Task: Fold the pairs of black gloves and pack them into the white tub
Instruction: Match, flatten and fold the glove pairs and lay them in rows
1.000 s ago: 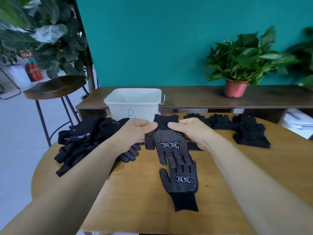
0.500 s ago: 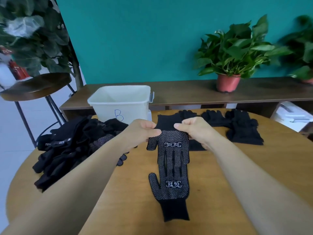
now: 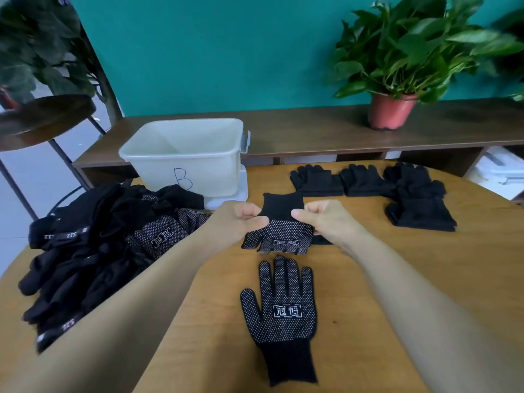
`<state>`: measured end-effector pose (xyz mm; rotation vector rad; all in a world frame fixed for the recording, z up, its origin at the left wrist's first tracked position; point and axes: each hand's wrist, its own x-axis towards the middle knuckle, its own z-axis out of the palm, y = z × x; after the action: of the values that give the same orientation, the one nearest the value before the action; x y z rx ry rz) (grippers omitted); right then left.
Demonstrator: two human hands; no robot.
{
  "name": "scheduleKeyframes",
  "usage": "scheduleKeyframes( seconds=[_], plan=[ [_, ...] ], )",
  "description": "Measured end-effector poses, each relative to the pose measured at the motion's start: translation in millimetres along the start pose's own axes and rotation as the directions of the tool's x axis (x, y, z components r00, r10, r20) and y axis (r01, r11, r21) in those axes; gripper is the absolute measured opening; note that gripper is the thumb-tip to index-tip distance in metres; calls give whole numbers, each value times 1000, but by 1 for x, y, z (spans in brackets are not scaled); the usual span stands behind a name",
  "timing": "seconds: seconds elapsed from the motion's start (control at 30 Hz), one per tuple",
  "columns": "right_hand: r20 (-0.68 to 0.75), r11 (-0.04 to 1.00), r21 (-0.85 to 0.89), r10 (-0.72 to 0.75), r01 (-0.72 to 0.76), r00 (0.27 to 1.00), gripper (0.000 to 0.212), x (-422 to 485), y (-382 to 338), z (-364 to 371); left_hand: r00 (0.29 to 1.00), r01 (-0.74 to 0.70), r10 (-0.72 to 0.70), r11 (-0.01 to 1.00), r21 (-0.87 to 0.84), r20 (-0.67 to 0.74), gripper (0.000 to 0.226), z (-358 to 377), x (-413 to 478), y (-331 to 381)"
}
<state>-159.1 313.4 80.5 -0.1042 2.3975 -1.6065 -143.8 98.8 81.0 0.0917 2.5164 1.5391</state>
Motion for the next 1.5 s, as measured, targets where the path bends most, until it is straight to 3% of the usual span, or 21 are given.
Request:
scheduleKeyframes(
  seconds=[0.1,0.37,0.57,0.6,0.67,0.8,1.0,1.2,1.27,1.33,1.43,1.5],
  plan=[
    [18,1000,-9,0,0,1000,50,-6,10,6,1000,19,-18,1000,-9,25,6,4,-9,-10],
    [16,991,-41,-128,128,992,37,-48,10,9,996,-91,91,996,-15,23,17,11,-50,-12],
    [80,994,-76,-75,81,994,39,-97,69,40,993,-113,115,992,-56,23,31,49,-101,-63],
    [72,990,-110,-83,91,994,40,-102,79,43,991,-134,134,991,-16,9,30,54,-107,-73],
    [54,972,-204,-105,114,993,31,-113,92,48,978,-199,205,971,132,-28,5,62,-117,-92],
    [-4,868,-430,-279,250,960,4,-128,103,55,892,-382,450,806,452,-48,33,71,-125,-114],
    [1,645,-624,-563,440,827,36,-134,106,57,847,-418,530,713,563,-43,29,75,-121,-116],
    [67,514,-723,-613,462,787,50,-136,114,53,859,-414,512,708,572,-12,30,76,-122,-109],
    [33,546,-699,-620,461,784,49,-138,118,54,848,-439,529,703,559,1,26,76,-122,-108],
    [-36,658,-616,-572,432,820,43,-137,108,54,845,-438,534,720,539,-26,23,73,-117,-106],
    [-137,895,-363,-325,258,936,24,-117,74,42,900,-323,411,853,410,-147,20,61,-97,-79],
    [-146,968,-167,-211,187,966,22,-92,50,31,925,-272,338,908,318,-175,12,48,-77,-50]
  ],
)
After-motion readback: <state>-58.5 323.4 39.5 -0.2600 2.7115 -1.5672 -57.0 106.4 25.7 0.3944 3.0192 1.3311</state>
